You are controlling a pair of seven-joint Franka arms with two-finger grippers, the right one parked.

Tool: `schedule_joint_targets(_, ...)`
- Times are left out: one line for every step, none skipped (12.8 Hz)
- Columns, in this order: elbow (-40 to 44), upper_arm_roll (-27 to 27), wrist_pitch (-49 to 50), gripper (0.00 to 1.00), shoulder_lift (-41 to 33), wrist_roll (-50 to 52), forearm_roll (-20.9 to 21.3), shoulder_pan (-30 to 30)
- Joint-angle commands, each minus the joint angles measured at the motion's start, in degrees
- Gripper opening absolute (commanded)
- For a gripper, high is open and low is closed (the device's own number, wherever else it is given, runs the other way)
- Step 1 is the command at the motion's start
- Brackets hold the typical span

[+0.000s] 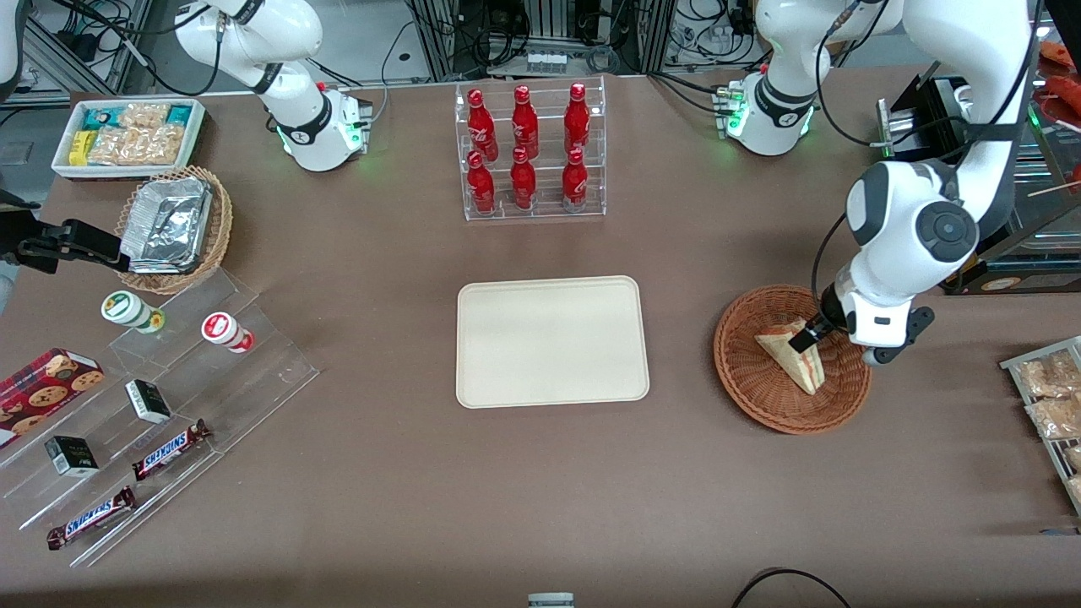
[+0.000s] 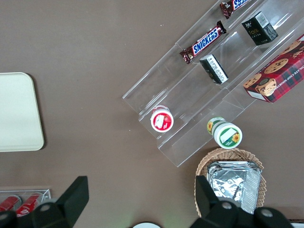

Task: Place sandwich from basket to tray
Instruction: 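Lower the open left gripper around the sandwich's wrapped corner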

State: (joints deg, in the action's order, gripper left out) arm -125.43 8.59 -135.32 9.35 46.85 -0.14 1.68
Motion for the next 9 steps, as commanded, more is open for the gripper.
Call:
schedule_joint_targets(0.0,0.0,-1.2,1.0,0.8,3.2,0.4,-0.6)
schedule_joint_targets(0.1,0.0,-1.6,1.0,1.5,3.2,0.4,-0.6)
schedule_joint_targets(0.1,0.0,-1.6,1.0,2.0,3.2,0.4,-0.6)
schedule_joint_targets(0.2,-0.1,-1.6,1.0,2.6,3.2,0.4,-0.6)
schedule_joint_targets(0.2,-0.1,-1.6,1.0,3.0,3.1,1.4,-0.6)
schedule_joint_targets(0.2,0.0,-1.6,1.0,3.6,3.2,2.7,-0.6)
schedule_joint_targets(0.2,-0.1,-1.6,1.0,4.4,3.2,2.7,-0.6)
schedule_joint_targets(0.3,-0.1,-1.8,1.0,5.1,3.2,2.7,-0.5)
schedule_joint_targets(0.3,-0.2,-2.5,1.0,5.5,3.2,2.7,-0.4)
